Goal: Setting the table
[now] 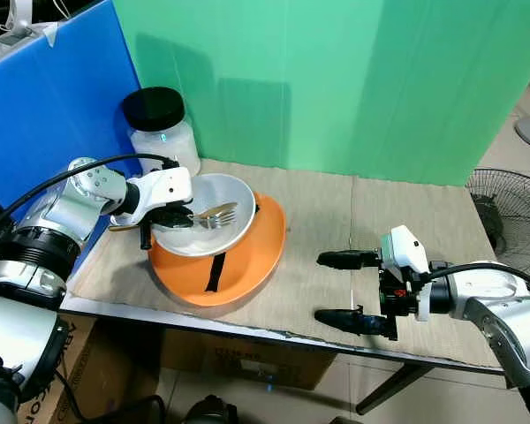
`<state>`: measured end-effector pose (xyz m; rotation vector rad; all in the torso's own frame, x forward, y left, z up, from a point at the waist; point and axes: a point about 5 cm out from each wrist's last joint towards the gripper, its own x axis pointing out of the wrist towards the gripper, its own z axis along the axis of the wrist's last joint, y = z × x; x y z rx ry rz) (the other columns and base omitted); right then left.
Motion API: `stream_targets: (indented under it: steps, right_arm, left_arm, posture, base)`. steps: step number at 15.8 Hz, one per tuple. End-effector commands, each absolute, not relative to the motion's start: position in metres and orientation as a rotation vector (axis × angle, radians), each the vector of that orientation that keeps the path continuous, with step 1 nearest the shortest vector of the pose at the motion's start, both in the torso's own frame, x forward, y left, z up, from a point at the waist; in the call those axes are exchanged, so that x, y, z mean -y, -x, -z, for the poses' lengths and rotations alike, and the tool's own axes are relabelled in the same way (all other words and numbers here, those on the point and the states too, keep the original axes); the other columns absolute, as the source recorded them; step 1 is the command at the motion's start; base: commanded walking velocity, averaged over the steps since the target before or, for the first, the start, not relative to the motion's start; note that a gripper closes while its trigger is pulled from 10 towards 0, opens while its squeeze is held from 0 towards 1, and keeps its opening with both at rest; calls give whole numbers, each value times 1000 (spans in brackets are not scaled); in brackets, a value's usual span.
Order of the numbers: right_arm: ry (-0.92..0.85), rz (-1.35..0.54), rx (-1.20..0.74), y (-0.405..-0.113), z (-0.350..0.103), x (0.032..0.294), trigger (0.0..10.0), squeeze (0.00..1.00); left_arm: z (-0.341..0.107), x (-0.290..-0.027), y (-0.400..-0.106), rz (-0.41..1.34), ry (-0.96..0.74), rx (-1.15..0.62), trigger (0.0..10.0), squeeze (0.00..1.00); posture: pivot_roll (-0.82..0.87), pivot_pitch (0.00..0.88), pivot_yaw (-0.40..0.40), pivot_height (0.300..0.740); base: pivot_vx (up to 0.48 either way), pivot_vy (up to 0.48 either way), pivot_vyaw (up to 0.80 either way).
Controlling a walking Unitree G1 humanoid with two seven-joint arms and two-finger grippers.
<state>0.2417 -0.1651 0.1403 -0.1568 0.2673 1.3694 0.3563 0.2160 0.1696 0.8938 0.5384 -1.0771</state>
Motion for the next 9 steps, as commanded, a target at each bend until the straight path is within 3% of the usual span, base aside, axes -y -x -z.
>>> stream_targets:
  steps: [1, 2, 3, 9]
  right_arm:
    - [187, -1388, -255, -241, -144, 163, 10000, 0]
    - [187, -1388, -255, -241, -144, 163, 10000, 0]
    - [189, -1387, -253, -241, -144, 163, 10000, 0]
    - [188, -1384, -253, -240, -142, 162, 10000, 0]
  left_arm:
    - [-175, -215, -357, 1078, -894, -517, 784, 0]
    - [-175, -215, -357, 1080, -893, -516, 784, 0]
    - [-178, -213, -358, 1087, -886, -498, 0, 0]
    - [-194, -210, -359, 1078, -899, -404, 0, 0]
  posture:
    - [-70, 28, 66, 740]
    - [-70, 28, 66, 740]
    - [-70, 28, 68, 740]
    - [-70, 26, 73, 740]
  base:
    - [0, 0, 0]
    - [0, 0, 0]
    - [0, 0, 0]
    - [0, 0, 0]
